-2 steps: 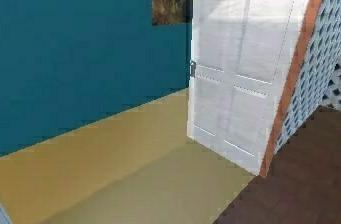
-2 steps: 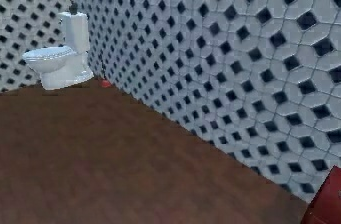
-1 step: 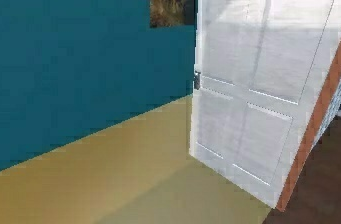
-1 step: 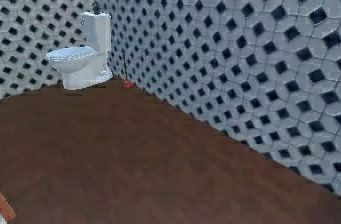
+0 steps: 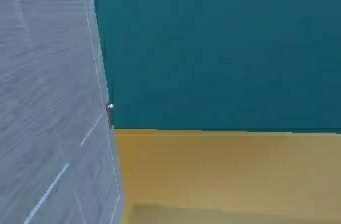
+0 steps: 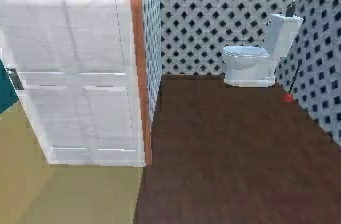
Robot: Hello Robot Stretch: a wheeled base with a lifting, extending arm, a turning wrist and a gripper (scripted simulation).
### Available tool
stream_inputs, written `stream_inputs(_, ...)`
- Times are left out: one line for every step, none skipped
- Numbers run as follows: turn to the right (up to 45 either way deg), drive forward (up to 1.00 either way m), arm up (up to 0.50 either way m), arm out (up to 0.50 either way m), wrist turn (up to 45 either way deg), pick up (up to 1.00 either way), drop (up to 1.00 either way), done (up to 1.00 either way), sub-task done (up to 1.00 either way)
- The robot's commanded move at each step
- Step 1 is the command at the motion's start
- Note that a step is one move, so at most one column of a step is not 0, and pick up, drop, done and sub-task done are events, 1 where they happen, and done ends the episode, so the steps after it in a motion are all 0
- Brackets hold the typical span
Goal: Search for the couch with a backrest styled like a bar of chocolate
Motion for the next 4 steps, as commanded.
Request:
stream_inputs(0.0,1.00,0.00,0.00,0.0,0.00,0.00,0.00,0.00)
stream_inputs(0.0,0.50,0.00,0.00,0.0,0.00,0.00,0.00,0.00)
stream_inputs(-45.0,0.00,0.00,0.00,0.0,0.00,0.00,0.00,0.00)
stream_inputs(-36.0,0.00,0.00,0.00,0.0,0.00,0.00,0.00,0.00)
